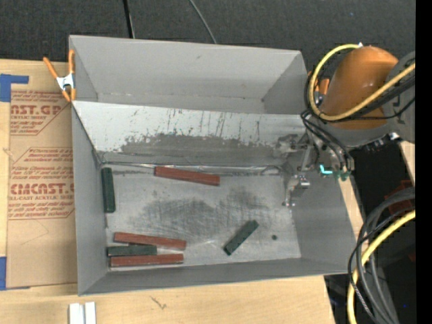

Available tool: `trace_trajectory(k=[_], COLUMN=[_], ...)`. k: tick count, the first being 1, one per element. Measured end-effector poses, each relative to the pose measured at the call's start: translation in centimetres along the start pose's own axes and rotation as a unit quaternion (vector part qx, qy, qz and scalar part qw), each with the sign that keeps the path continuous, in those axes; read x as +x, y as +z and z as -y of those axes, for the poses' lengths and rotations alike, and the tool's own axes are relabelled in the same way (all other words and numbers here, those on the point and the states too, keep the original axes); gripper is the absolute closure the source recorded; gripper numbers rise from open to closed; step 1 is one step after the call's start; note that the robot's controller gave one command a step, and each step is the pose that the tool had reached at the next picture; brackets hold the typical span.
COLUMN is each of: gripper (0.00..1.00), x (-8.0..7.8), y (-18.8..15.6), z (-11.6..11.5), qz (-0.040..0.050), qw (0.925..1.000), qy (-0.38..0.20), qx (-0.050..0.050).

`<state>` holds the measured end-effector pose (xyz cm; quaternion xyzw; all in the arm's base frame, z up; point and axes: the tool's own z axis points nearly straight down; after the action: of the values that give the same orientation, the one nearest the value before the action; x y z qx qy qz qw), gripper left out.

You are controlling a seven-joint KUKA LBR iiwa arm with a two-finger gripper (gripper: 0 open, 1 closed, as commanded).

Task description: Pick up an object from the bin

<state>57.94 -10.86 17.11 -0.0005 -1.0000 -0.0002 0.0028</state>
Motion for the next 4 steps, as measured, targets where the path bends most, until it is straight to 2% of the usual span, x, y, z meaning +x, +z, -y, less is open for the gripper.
trace_trajectory(k=[1, 2, 3, 4], gripper=[0.0, 0.0, 1.0, 0.0], x=[-0.2, 1.6, 4.6, 4.5], y=[-0.5, 3.6, 9.6, 9.7], z=[0.0, -1.2, -5.2, -5.2], qz=[0.0038, 0.0054, 0.0008, 0.0035], qw=[1.0, 0.9987, 0.9996, 0.9996], qy=[-0.001, -0.051, -0.029, -0.029], qx=[0.001, 0.001, 0.0, 0.0])
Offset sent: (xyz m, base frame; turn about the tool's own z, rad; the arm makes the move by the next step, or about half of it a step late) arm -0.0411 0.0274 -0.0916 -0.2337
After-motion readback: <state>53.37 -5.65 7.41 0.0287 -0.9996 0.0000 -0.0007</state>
